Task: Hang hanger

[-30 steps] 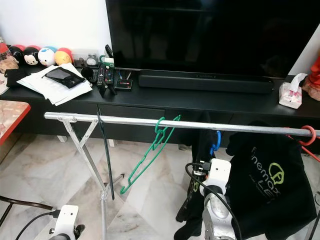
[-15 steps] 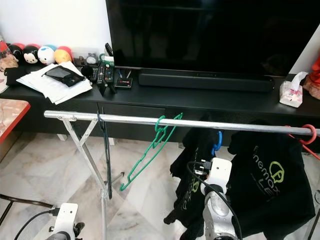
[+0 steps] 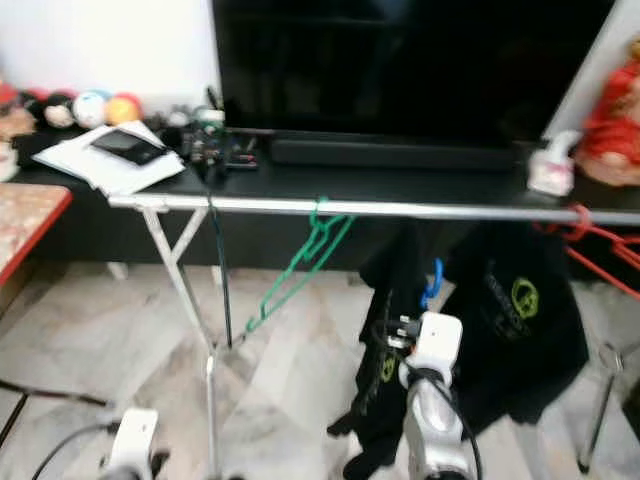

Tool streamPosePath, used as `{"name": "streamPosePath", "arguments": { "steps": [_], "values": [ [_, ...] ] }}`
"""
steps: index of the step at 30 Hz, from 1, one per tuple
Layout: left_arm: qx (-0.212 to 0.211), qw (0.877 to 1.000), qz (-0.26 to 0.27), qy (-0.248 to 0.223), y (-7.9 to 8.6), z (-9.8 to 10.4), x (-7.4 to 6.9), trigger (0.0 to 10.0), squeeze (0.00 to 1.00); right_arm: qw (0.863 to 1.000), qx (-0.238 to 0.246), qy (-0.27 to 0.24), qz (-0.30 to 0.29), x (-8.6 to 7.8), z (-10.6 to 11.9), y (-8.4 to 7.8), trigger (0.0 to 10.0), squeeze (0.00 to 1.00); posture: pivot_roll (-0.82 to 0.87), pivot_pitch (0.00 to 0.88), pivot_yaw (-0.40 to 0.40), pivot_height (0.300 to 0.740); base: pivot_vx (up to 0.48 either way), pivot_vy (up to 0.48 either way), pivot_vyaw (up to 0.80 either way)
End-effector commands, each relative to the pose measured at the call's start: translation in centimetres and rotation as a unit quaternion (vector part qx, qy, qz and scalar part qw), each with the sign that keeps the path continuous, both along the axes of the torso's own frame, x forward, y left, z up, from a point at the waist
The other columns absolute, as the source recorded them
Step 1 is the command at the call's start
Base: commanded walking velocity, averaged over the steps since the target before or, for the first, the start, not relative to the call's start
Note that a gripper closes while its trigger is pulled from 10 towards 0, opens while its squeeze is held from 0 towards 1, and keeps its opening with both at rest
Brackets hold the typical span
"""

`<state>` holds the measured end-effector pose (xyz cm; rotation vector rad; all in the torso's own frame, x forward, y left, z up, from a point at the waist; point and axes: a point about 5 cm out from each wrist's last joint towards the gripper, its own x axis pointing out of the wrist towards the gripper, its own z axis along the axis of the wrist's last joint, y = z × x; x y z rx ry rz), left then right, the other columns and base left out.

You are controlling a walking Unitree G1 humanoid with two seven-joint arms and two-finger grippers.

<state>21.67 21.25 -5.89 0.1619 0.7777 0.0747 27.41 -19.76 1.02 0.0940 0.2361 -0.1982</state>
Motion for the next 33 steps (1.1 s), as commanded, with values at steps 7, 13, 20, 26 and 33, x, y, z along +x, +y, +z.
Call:
{"name": "streamPosePath", "arguments": {
  "steps": [7, 13, 20, 26, 33],
  "values": [
    [-0.002, 0.999, 0.004, 0.052, 0.05, -1.55, -2.54, 10.0, 0.00, 1.000, -0.005, -0.024, 0.007, 0.29, 0.67, 0.23, 10.0, 0.00, -0.08, 0.000, -0.038, 0.740, -0.311, 0.000, 0.00],
    [-0.004, 0.999, 0.005, 0.052, -0.09, -1.57, -2.52, 10.0, 0.00, 1.000, -0.005, -0.024, 0.003, 0.36, 0.69, 0.14, 10.0, 0.00, -0.07, 0.000, -0.041, 0.740, -0.312, 0.000, 0.00],
    [-0.007, 0.999, 0.006, 0.051, -0.16, -1.51, -2.38, 10.0, 0.00, 1.000, -0.004, -0.028, -0.003, 0.59, 0.86, 0.12, 10.0, 0.00, -0.07, 0.000, -0.036, 0.740, -0.311, 0.000, 0.00],
    [-0.007, 0.999, 0.005, 0.050, -0.16, -1.45, -2.24, 10.0, 0.00, 1.000, -0.004, -0.027, -0.005, 0.64, 0.89, 0.12, 10.0, 0.00, -0.08, 0.000, -0.034, 0.740, -0.311, 0.000, 0.00],
    [-0.009, 0.999, 0.003, 0.051, -0.29, -1.46, -2.22, 10.0, 0.00, 1.000, -0.004, -0.030, -0.007, 0.78, 1.02, 0.12, 10.0, 0.00, -0.08, 0.000, -0.029, 0.740, -0.313, 0.000, 0.00]
  ]
}}
